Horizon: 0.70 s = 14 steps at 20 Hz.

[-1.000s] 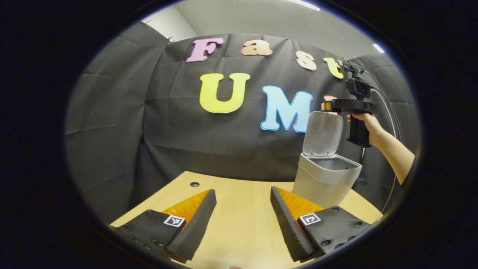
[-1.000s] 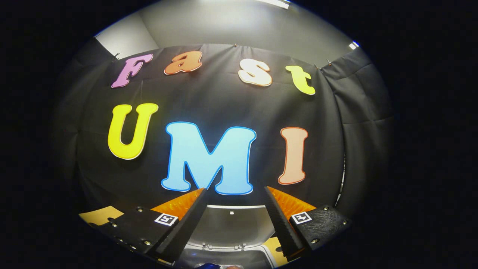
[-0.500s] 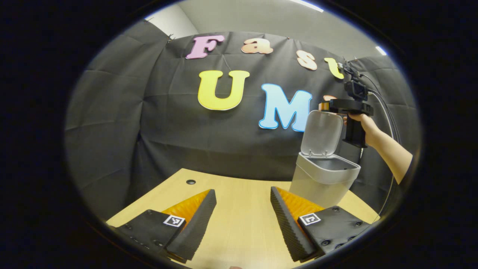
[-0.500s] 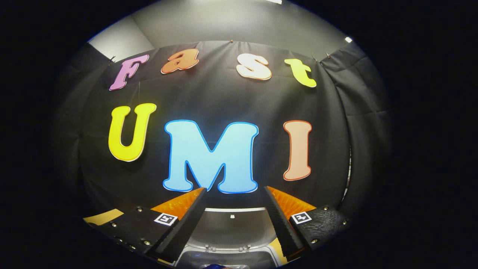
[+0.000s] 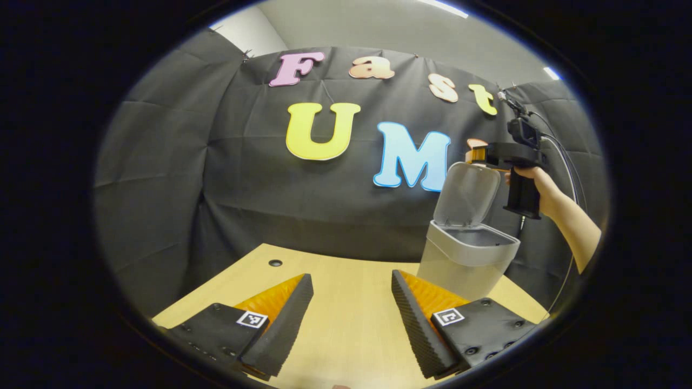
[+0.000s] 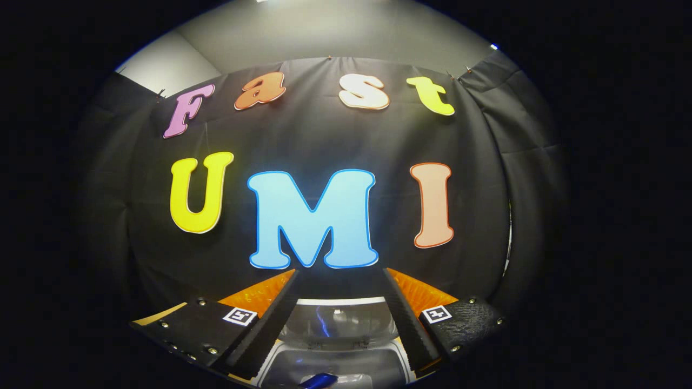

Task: Press the lid of the desktop garbage bin to open it, pick up the crumpled paper on the desktop and throw it into the bin, then pick up the pop can on the desktop and drop it into the bin, and finally close the garbage bin lid.

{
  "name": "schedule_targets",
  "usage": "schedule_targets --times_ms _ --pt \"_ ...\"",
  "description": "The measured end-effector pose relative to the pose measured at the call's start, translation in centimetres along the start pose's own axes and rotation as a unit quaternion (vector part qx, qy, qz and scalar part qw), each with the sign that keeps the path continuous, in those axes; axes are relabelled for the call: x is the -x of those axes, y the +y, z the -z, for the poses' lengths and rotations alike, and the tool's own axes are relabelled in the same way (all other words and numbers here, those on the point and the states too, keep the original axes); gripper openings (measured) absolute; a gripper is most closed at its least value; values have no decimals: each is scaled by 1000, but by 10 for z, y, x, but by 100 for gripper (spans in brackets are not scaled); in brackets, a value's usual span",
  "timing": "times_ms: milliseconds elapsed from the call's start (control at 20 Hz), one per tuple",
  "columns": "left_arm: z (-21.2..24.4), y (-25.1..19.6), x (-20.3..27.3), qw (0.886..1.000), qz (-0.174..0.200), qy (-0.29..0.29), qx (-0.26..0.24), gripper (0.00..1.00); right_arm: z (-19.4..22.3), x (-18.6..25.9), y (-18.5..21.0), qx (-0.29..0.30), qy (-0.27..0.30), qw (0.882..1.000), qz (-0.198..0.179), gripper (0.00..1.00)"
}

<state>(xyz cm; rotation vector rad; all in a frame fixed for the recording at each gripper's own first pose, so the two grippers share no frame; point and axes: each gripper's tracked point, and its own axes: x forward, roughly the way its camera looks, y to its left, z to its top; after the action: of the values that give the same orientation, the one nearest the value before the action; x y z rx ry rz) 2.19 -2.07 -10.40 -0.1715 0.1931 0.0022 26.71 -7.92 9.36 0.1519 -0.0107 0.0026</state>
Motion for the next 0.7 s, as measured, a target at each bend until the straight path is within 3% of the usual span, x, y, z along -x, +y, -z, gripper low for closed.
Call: schedule_targets --times_ms 150,200,250,300,700 --pt "2 -3 5 1000 0 1 0 100 9 19 0 -1 4 1000 -3 95" --pt "3 -4 7 1000 0 1 1 100 12 25 0 -2 8 1000 -5 100" --pt "3 -5 9 1000 2 1 0 100 16 31 0 -3 13 1000 -8 95" --pt "3 -7 9 1000 3 0 0 96 19 35 0 -5 18 1000 -10 95" --pt "0 -18 17 1000 12 -5 -9 95 64 64 -3 -4 70 998 -10 96"
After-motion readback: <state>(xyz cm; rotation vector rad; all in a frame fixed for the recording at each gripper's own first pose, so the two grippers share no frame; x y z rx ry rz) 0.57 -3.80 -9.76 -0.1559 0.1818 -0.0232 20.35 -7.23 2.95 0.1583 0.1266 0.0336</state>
